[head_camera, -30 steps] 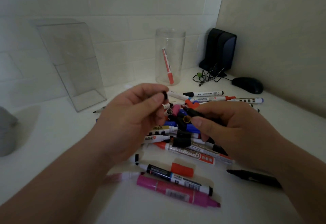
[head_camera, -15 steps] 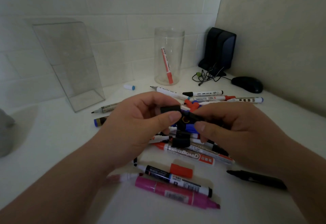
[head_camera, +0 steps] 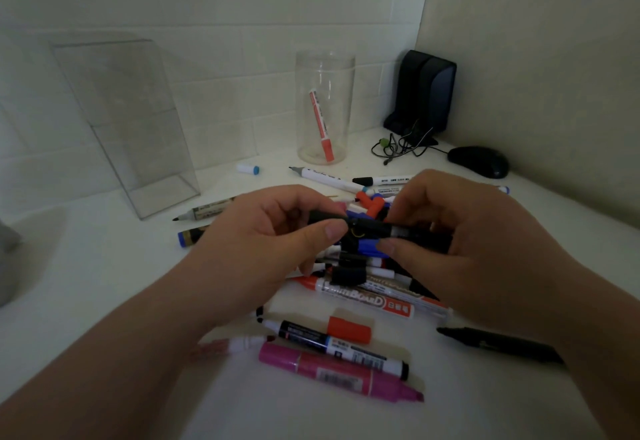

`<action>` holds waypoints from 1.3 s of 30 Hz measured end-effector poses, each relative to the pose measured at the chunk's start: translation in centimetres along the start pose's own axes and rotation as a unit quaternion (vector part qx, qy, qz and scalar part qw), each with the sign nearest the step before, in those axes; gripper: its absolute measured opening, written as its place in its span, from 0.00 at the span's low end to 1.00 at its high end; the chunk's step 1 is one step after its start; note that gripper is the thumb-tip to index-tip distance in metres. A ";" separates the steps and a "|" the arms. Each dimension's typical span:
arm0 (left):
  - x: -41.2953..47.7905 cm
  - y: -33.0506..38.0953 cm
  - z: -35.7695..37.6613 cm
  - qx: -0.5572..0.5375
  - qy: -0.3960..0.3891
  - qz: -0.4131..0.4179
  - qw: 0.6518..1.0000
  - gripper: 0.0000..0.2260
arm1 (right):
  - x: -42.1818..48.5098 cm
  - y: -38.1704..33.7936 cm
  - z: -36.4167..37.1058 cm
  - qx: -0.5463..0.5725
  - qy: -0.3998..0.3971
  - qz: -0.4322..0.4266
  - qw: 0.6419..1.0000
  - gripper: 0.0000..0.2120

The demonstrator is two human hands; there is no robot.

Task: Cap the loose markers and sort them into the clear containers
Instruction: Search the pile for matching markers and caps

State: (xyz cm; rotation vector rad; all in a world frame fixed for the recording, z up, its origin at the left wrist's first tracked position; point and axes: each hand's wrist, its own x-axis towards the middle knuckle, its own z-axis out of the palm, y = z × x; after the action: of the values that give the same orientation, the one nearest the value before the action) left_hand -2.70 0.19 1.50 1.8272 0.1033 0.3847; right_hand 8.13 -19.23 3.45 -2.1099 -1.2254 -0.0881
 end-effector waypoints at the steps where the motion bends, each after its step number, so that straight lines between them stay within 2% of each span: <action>1: 0.0 0.0 0.1 -0.006 -0.002 -0.001 1.000 0.08 | 0.0 0.0 0.0 -0.010 0.012 -0.004 1.000 0.09; 4: -0.1 0.2 0.3 -0.008 -0.007 0.000 1.000 0.09 | 0.2 -0.3 0.1 -0.039 0.014 -0.029 0.999 0.05; 8: -0.1 0.1 0.5 -0.028 -0.001 0.013 1.000 0.10 | -0.1 0.0 0.1 -0.005 0.023 -0.054 0.998 0.08; 10: 0.0 -0.2 0.3 -0.036 -0.001 0.008 0.999 0.09 | 0.0 0.3 0.0 0.079 0.002 -0.038 0.996 0.17; 12: 0.1 -0.4 -0.1 -0.071 -0.009 -0.002 0.997 0.07 | 0.2 0.3 -0.5 0.239 -0.043 -0.021 0.970 0.23; 14: 0.2 -0.6 -0.3 -0.105 -0.007 -0.003 0.994 0.08 | 0.6 0.3 -0.7 0.337 -0.026 0.001 0.941 0.24; 17: 0.2 -0.6 -0.2 -0.124 0.007 0.003 0.992 0.10 | 1.0 0.6 -0.3 0.402 0.036 0.027 0.915 0.19; 20: 0.2 -0.4 0.1 -0.097 0.019 0.010 0.995 0.11 | 1.1 1.3 0.2 0.472 0.027 0.028 0.881 0.22; 21: 0.1 -0.3 0.2 -0.091 0.026 0.010 0.995 0.11 | 1.1 1.5 0.1 0.474 0.015 0.025 0.880 0.23; 25: 0.1 0.0 0.3 -0.076 0.054 0.007 0.996 0.10 | 1.0 2.2 -0.1 0.381 -0.004 0.040 0.924 0.21; 34: -0.1 0.7 0.7 -0.038 0.079 0.018 0.996 0.11 | 1.0 2.2 -0.3 0.355 -0.034 0.055 0.932 0.05; 37: -0.3 1.0 0.6 -0.016 0.090 0.030 0.995 0.12 | 1.1 2.2 -0.2 0.337 -0.011 0.052 0.940 0.06; 39: -0.4 1.0 0.7 0.005 0.091 0.040 0.995 0.12 | 1.2 2.1 -0.2 0.357 -0.006 0.057 0.932 0.08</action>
State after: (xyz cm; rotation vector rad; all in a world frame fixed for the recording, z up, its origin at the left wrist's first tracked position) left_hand -3.01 -0.86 2.15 1.8065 0.1581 0.6074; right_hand 10.47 -19.11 2.98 -1.5283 -0.9407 0.3726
